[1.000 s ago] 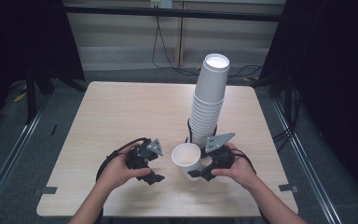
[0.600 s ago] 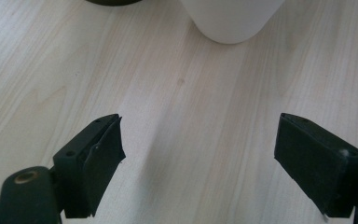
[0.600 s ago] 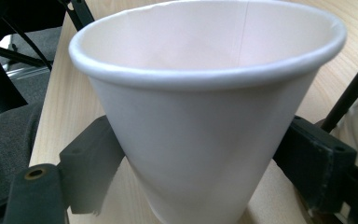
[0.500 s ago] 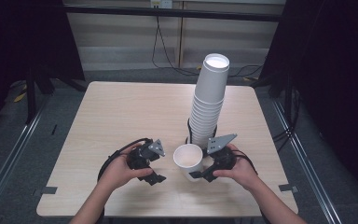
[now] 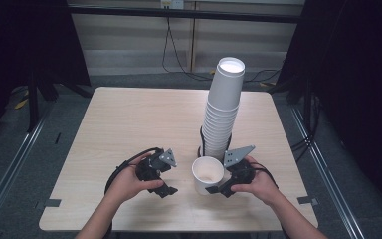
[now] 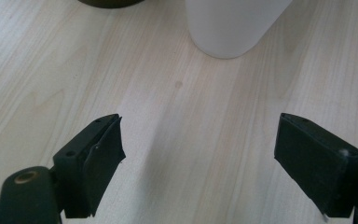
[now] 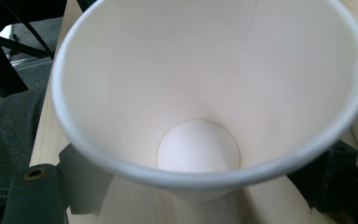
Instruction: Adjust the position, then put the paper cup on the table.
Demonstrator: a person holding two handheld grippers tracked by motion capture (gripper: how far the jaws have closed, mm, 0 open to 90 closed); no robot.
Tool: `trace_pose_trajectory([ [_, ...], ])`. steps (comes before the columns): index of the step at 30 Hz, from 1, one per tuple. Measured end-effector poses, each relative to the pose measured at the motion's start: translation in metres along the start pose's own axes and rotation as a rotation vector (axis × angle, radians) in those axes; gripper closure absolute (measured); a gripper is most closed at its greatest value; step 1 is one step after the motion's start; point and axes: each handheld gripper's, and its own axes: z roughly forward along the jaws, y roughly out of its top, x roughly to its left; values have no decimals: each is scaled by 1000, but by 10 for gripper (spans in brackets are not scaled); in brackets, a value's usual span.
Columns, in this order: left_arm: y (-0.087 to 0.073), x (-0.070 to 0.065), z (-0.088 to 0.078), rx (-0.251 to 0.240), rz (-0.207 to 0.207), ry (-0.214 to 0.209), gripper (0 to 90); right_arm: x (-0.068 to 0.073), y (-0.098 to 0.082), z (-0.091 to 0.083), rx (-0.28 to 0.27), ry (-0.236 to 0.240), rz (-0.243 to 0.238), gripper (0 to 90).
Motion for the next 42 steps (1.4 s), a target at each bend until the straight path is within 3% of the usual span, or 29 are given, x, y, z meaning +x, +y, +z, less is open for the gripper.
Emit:
trace_pose_trajectory([
  [8,-1,1,-1,1,3,9,151,1,-6,0,13,-2,3,190],
  [33,-23,7,-8,-20,-46,34,151,-2,-28,-21,53,-28,33,197],
  [38,-30,11,-11,-24,-51,39,151,-3,-39,-28,47,-41,59,197],
  [42,-36,11,-13,-28,-58,49,151,-2,-52,-37,57,-80,94,196],
])
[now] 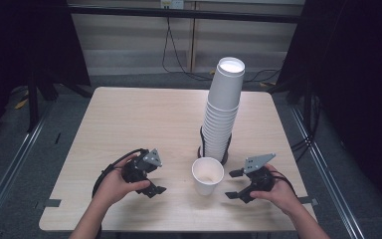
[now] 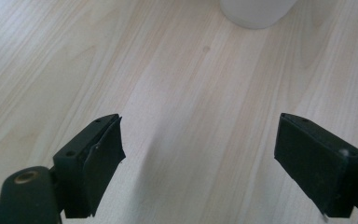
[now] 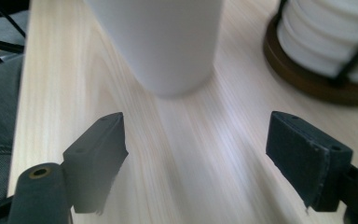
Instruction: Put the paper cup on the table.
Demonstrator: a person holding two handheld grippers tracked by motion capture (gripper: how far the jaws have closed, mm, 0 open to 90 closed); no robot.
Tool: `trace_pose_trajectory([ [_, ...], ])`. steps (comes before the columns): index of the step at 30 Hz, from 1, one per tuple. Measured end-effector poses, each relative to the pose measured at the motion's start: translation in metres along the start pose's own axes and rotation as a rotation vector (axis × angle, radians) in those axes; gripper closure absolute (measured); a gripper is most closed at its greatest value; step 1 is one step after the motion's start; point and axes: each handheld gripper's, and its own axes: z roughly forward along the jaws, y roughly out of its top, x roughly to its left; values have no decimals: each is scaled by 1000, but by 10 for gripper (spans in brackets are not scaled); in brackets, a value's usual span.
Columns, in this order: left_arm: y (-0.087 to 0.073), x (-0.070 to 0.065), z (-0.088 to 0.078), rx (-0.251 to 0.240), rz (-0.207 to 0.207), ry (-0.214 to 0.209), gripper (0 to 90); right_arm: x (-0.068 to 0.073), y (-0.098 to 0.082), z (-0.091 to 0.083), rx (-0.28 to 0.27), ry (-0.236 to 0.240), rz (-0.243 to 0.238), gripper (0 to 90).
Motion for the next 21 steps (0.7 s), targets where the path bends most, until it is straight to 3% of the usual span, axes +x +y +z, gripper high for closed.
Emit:
trace_pose_trajectory([
  [2,-2,1,0,-4,-2,6,151,-1,-3,-2,10,-14,6,196],
  [4,-5,3,-1,-26,-22,8,151,-3,-9,-7,-5,-33,33,196],
  [8,-13,5,1,-14,-24,16,151,-7,-19,-21,-53,-60,78,197],
  [15,-27,12,2,-26,-56,31,151,-10,-29,-31,-75,-105,97,198],
  [18,-32,15,0,-25,-51,38,150,-10,-34,-32,-77,-121,104,198],
  [19,-35,16,-2,-37,-72,49,151,-10,-35,-33,-80,-122,107,199],
  [21,-37,18,-5,-32,-59,51,151,-10,-37,-33,-82,-122,112,198],
])
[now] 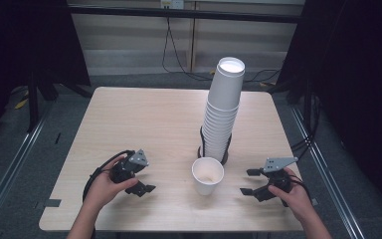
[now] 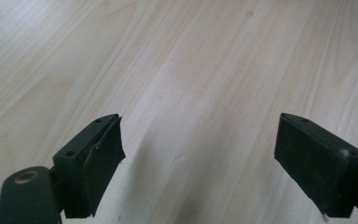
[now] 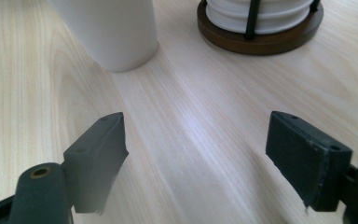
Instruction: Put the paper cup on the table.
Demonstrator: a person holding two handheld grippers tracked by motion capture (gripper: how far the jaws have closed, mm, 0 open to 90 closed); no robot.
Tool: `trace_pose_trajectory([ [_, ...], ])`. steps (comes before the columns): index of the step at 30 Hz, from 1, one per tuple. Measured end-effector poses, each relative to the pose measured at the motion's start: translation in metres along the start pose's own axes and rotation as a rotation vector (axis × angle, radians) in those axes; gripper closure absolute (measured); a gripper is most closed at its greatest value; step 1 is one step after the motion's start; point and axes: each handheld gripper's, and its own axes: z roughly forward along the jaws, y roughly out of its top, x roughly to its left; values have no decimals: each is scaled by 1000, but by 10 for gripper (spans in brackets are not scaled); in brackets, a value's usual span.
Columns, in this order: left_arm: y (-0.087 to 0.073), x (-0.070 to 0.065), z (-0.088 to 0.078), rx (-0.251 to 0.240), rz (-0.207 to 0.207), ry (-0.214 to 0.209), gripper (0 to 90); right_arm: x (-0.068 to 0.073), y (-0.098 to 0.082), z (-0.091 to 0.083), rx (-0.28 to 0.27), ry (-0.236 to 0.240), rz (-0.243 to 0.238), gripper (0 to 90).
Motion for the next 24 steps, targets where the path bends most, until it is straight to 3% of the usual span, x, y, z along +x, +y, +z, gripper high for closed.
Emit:
trace_pose_trajectory([
  [1,-3,2,-2,-19,-27,6,151,0,-2,-1,11,-17,-5,198],
  [12,-22,10,0,-25,-56,15,151,-2,-13,-2,26,-46,10,196],
  [14,-26,12,1,-19,-69,35,152,-2,-14,0,44,-61,-2,196],
  [17,-32,15,1,-36,-89,33,152,-2,-15,0,54,-68,-8,196],
  [18,-34,16,1,-23,-70,39,151,-2,-15,0,56,-74,-12,195],
  [20,-38,17,2,-42,-92,55,151,-2,-16,0,53,-77,-18,194],
  [24,-46,21,2,-36,-101,84,150,-3,-17,0,50,-93,-23,191],
])
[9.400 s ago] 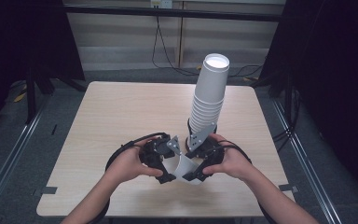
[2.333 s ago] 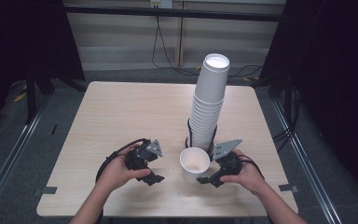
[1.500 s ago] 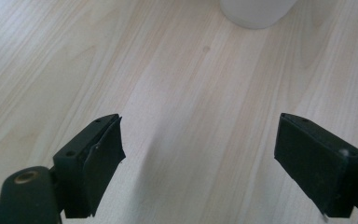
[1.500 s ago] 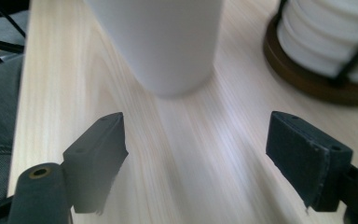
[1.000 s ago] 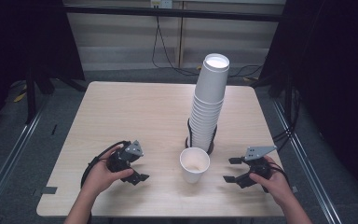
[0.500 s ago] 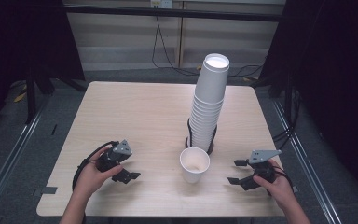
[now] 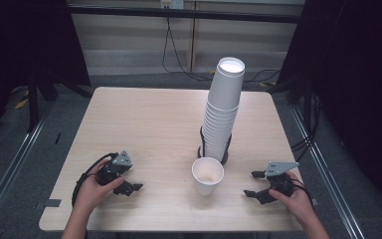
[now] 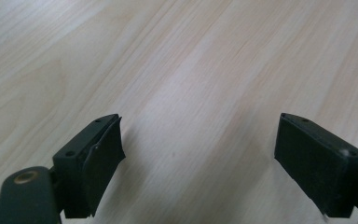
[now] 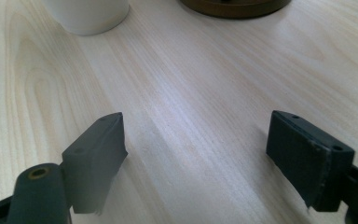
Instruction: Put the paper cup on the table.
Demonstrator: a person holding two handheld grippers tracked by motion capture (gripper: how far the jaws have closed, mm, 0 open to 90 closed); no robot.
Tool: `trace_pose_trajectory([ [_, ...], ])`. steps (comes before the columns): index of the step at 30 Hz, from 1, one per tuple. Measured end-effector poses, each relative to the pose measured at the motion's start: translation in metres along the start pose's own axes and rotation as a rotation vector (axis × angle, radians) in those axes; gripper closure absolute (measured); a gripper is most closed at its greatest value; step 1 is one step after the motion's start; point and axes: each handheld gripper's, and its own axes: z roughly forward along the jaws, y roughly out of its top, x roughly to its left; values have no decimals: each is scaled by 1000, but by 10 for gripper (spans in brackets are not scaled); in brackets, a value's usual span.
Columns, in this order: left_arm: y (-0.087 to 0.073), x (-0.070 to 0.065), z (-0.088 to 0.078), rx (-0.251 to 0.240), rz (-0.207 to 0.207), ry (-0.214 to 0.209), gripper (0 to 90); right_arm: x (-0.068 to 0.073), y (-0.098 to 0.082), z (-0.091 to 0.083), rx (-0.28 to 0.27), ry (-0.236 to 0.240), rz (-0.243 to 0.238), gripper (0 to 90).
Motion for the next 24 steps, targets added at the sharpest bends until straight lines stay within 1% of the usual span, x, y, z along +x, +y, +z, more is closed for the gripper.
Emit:
trace_pose_trajectory([
  [1,-2,1,0,2,3,14,150,0,0,0,2,-1,-5,191],
  [2,-3,1,1,0,3,19,144,1,0,1,9,-14,-27,189],
  [3,-5,2,1,-7,-1,17,144,1,0,1,9,-14,-27,189],
  [4,-6,2,-1,-12,0,28,148,2,1,2,15,-23,-44,180],
  [5,-6,2,-1,-12,0,28,147,2,1,2,15,-21,-44,180],
  [8,-9,4,0,-34,-2,36,141,2,0,2,14,-21,-44,179],
  [11,-13,6,1,-65,-31,27,118,2,0,2,15,-23,-45,178],
  [12,-14,7,1,-69,-22,31,109,2,0,2,15,-23,-45,178],
  [14,-16,8,2,-83,-26,27,88,2,0,2,15,-23,-45,178],
  [16,-18,9,3,-102,-23,32,65,2,0,2,15,-23,-45,177],
  [17,-18,9,3,-102,-23,32,57,2,0,2,15,-23,-45,177],
  [18,-19,9,4,-113,-31,28,57,2,0,2,15,-23,-45,177],
  [19,-20,10,5,-114,-27,31,44,2,0,2,15,-24,-44,175],
  [20,-21,10,6,-130,-27,30,31,2,0,2,15,-24,-44,174],
  [21,-22,11,6,-133,-26,35,20,2,0,2,15,-25,-44,174],
  [22,-23,12,7,-142,-31,30,0,3,0,2,15,-26,-44,174],
  [24,-23,12,7,-145,-35,29,0,3,0,2,15,-28,-42,174],
])
